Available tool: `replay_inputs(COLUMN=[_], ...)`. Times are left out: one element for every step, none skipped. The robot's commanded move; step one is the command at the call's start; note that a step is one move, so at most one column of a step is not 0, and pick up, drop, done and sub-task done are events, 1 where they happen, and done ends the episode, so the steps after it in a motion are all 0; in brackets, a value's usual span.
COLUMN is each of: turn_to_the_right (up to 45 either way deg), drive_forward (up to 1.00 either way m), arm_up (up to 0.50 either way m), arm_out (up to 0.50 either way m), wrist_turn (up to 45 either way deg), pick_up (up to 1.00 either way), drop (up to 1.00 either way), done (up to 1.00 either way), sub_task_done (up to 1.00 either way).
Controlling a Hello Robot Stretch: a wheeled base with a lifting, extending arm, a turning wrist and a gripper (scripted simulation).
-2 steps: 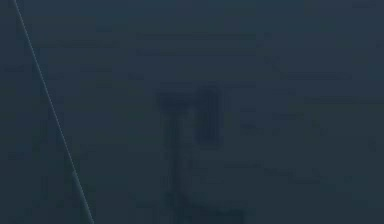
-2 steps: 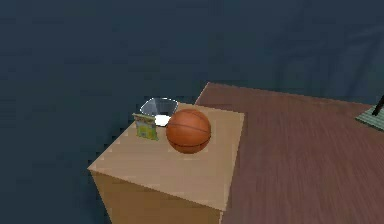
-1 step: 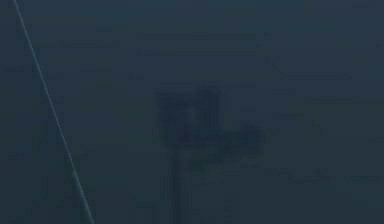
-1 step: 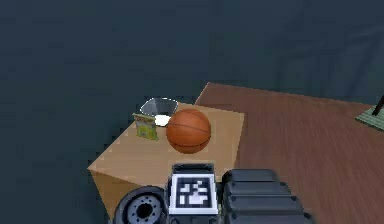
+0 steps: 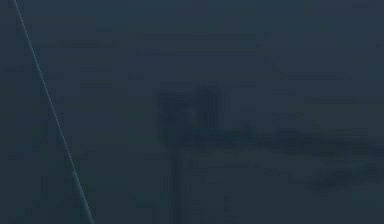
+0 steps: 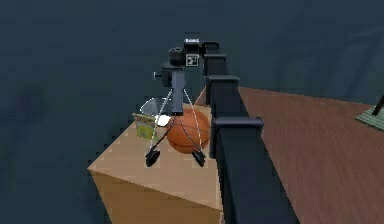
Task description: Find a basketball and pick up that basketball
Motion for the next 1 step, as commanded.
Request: replay_inputs(turn_to_the_right=[0.0], drive_forward=[0.00], arm_up=[0.00], arm_out=[0.00], wrist_turn=[45.0], pick_up=[0.00], drop=[0.00], done=[0.00], sub_task_done=[0.00])
